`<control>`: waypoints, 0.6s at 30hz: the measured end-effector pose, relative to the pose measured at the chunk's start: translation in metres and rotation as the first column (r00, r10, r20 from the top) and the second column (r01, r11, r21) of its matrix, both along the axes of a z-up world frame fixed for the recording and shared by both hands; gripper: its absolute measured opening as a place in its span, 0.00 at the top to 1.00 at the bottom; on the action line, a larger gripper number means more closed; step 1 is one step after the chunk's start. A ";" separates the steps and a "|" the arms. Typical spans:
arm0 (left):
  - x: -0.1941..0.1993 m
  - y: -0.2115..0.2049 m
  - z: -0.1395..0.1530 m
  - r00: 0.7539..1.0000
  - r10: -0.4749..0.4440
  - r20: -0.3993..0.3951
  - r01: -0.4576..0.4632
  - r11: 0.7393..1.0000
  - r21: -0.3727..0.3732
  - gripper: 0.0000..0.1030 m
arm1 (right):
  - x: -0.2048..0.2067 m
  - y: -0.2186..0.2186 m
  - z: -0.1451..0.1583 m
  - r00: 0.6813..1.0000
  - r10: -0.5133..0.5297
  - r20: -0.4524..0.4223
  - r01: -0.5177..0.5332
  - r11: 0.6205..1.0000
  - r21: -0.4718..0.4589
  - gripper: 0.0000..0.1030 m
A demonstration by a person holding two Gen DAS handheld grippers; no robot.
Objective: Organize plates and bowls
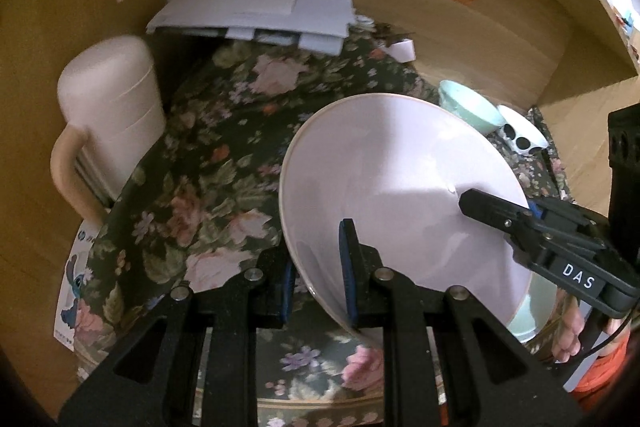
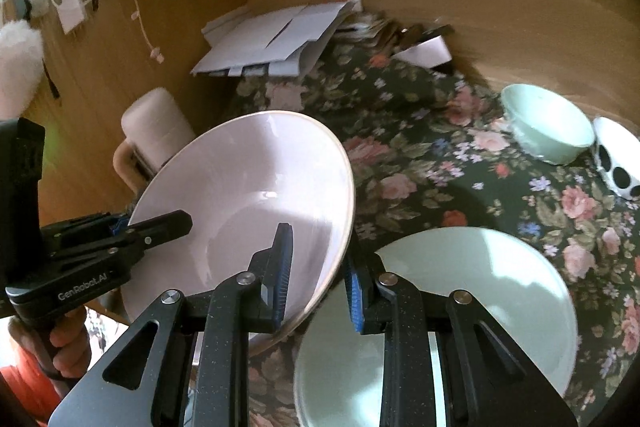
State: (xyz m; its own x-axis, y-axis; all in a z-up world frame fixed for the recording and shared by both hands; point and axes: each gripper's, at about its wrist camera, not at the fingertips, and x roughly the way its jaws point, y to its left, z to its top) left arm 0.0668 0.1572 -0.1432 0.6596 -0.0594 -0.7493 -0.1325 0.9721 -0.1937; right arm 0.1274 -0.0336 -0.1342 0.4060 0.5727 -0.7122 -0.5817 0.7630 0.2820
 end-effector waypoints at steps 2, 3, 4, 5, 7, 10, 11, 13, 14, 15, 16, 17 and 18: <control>-0.001 0.006 -0.005 1.000 0.007 -0.010 -0.007 1.000 -0.005 0.81 | 0.000 0.007 -0.004 1.000 0.010 -0.013 -0.010 1.000 -0.009 0.79; -0.002 0.009 -0.007 1.000 0.011 -0.015 -0.011 1.000 -0.008 0.81 | 0.000 0.011 -0.006 1.000 0.016 -0.020 -0.016 1.000 -0.014 0.79; -0.003 0.011 -0.009 1.000 0.014 -0.020 -0.014 1.000 -0.012 0.81 | 0.001 0.015 -0.009 0.999 0.022 -0.029 -0.023 1.000 -0.021 0.79; -0.003 0.014 -0.011 1.000 0.017 -0.024 -0.018 1.000 -0.015 0.81 | 0.001 0.018 -0.010 0.999 0.027 -0.034 -0.028 0.999 -0.026 0.79; -0.005 0.019 -0.016 0.999 0.024 -0.035 -0.025 0.999 -0.020 0.81 | 0.001 0.024 -0.015 0.998 0.037 -0.045 -0.038 0.999 -0.038 0.79; -0.005 0.026 -0.025 0.998 0.033 -0.055 -0.035 0.999 -0.033 0.81 | 0.001 0.031 -0.022 0.997 0.049 -0.058 -0.052 0.997 -0.060 0.79; -0.006 0.028 -0.027 0.998 0.034 -0.060 -0.037 0.999 -0.035 0.81 | 0.001 0.033 -0.024 0.997 0.053 -0.063 -0.057 0.996 -0.067 0.79; -0.005 0.031 -0.032 0.997 0.037 -0.074 -0.040 0.998 -0.039 0.81 | 0.001 0.036 -0.030 0.995 0.062 -0.077 -0.069 0.994 -0.083 0.79; -0.005 0.032 -0.035 0.996 0.038 -0.083 -0.041 0.998 -0.043 0.81 | 0.002 0.038 -0.032 0.994 0.064 -0.085 -0.071 0.994 -0.089 0.79; -0.005 0.033 -0.037 0.995 0.038 -0.088 -0.042 0.998 -0.046 0.81 | 0.002 0.039 -0.035 0.993 0.065 -0.095 -0.075 0.992 -0.097 0.79; -0.005 0.033 -0.039 0.995 0.036 -0.091 -0.040 0.998 -0.048 0.81 | 0.002 0.039 -0.037 0.993 0.070 -0.099 -0.079 0.992 -0.100 0.78; -0.005 0.033 -0.039 0.995 0.034 -0.089 -0.039 0.998 -0.046 0.81 | 0.002 0.039 -0.037 0.993 0.070 -0.097 -0.080 0.992 -0.102 0.78; -0.005 0.032 -0.038 0.996 0.033 -0.087 -0.037 0.998 -0.040 0.81 | 0.003 0.040 -0.038 0.992 0.074 -0.100 -0.085 0.991 -0.105 0.77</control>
State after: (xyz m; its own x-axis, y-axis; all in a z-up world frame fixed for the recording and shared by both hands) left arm 0.0616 0.1894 -0.1817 0.5952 -0.0697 -0.8006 -0.1845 0.9578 -0.2205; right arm 0.1301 0.0060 -0.1722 0.2896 0.5177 -0.8051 -0.6160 0.7446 0.2572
